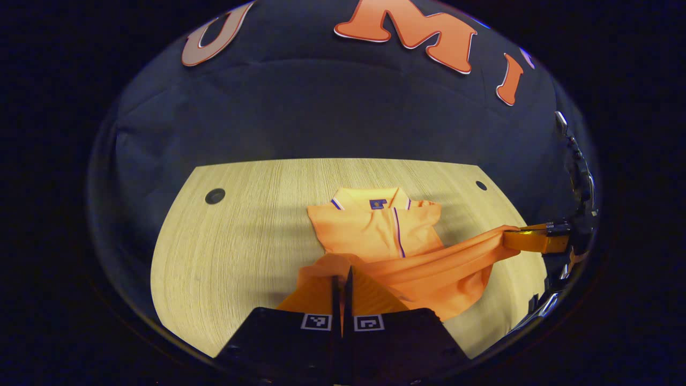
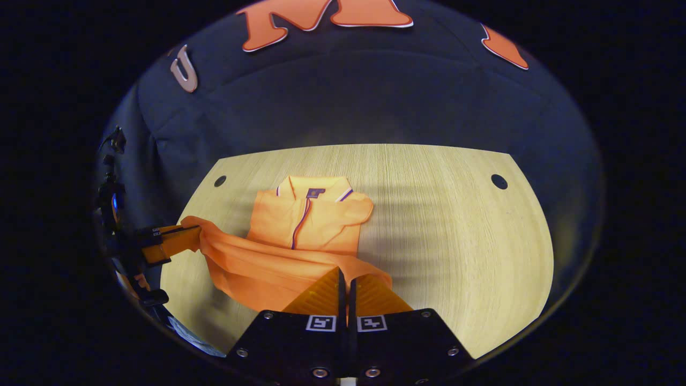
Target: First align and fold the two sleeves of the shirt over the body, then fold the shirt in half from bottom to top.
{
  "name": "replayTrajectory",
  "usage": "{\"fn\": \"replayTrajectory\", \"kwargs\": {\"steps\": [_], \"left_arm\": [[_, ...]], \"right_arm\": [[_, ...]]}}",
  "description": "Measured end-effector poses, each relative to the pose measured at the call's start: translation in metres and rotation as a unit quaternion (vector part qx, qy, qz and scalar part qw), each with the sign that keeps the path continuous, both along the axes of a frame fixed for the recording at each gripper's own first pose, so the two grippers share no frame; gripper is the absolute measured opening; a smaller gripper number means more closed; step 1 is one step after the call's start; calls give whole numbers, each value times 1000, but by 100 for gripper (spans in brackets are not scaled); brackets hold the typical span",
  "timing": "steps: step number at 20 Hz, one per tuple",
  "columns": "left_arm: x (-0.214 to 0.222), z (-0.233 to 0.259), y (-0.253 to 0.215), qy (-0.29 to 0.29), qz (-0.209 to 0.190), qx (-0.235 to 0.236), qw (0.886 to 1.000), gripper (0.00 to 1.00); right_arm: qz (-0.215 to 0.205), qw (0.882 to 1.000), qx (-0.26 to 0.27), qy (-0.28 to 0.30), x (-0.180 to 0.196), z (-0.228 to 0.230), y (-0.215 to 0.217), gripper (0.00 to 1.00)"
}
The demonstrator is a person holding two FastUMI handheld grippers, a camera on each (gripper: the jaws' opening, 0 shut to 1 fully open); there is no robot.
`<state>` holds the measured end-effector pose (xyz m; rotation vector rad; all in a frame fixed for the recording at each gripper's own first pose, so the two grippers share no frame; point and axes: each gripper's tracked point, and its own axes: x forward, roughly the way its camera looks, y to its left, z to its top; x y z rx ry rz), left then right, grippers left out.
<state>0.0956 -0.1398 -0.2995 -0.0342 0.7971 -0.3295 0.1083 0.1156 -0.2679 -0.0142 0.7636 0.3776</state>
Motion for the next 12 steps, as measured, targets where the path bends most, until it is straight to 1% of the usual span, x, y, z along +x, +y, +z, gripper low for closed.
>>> {"fn": "replayTrajectory", "kwargs": {"steps": [4, 7, 9, 10, 12], "left_arm": [[48, -8, -12, -2, 11, -13, 1000, 1], [80, -21, -13, -4, 21, -1, 1000, 1], [95, -34, -15, -2, 23, 5, 1000, 1], [101, -40, -17, 1, 19, 4, 1000, 1], [107, -57, -21, 16, 17, 10, 1000, 1]], "right_arm": [[-29, 1000, -4, -5, 56, -6, 6, 0], [-37, 999, -2, -7, 89, -18, 13, 0], [-38, 999, -9, -15, 107, -24, 17, 1], [-43, 999, -24, -17, 114, -31, 14, 1], [-49, 998, -40, -16, 119, -40, 15, 2]]}}
